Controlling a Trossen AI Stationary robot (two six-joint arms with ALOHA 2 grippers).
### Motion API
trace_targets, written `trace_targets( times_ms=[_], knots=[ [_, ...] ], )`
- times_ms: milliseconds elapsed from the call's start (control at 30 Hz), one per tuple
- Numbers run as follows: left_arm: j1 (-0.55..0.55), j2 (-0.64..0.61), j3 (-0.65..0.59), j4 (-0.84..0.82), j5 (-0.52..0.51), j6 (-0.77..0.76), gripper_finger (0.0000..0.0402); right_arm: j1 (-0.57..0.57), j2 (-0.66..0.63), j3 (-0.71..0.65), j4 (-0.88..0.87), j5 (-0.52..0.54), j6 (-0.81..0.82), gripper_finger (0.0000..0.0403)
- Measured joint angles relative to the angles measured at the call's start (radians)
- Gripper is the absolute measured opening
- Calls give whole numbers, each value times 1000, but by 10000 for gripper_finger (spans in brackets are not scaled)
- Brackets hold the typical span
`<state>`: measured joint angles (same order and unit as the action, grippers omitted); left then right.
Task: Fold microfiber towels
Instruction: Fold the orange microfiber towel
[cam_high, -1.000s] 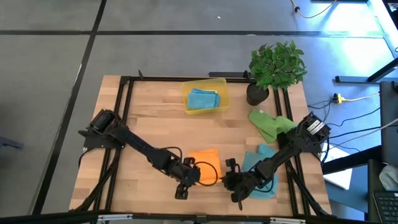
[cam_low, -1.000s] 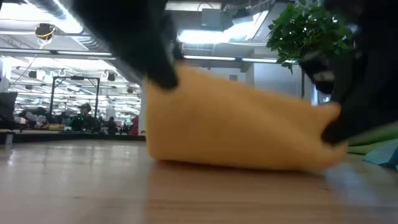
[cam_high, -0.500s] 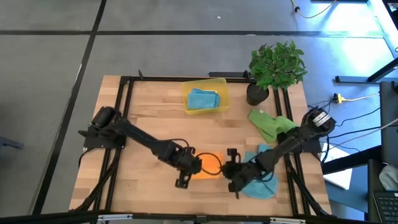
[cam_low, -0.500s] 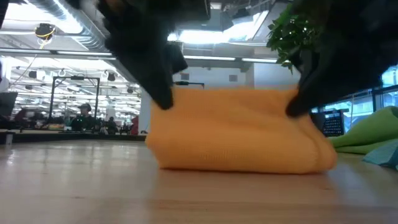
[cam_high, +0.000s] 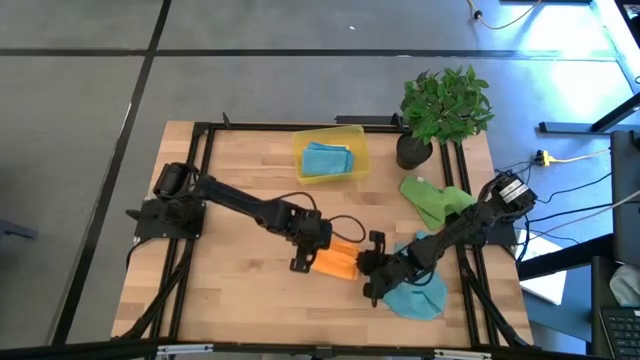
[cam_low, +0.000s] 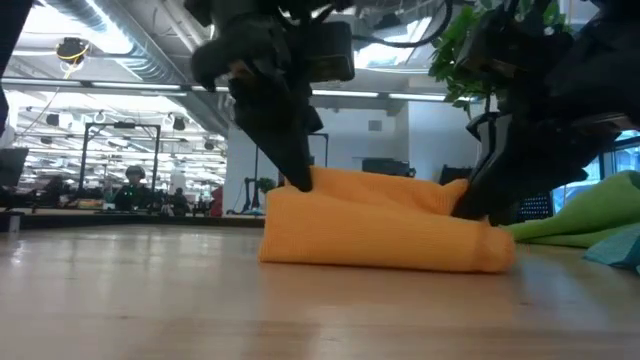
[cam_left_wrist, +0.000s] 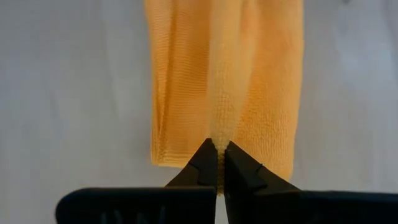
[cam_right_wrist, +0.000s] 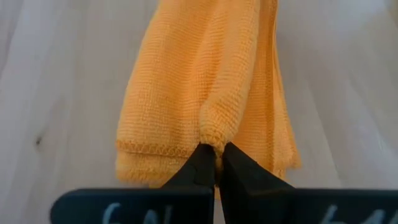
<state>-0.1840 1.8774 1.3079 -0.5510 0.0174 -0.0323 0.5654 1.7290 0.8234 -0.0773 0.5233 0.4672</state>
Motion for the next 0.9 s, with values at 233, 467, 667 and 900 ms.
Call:
trace_targets(
  times_ms=[233,467,667,900],
  knots=[
    [49,0,0,1,-2,17,0,-14,0,0,-35,39,78,4],
    [50,0,0,7,-101,2,42,-41,0,0,-110,47,131,4],
    [44,0,0,-12,-180,-5,94,-61,0,0,-113,64,156,7],
    [43,-32,0,-132,-339,-79,106,-85,0,0,-181,112,232,16]
  ],
)
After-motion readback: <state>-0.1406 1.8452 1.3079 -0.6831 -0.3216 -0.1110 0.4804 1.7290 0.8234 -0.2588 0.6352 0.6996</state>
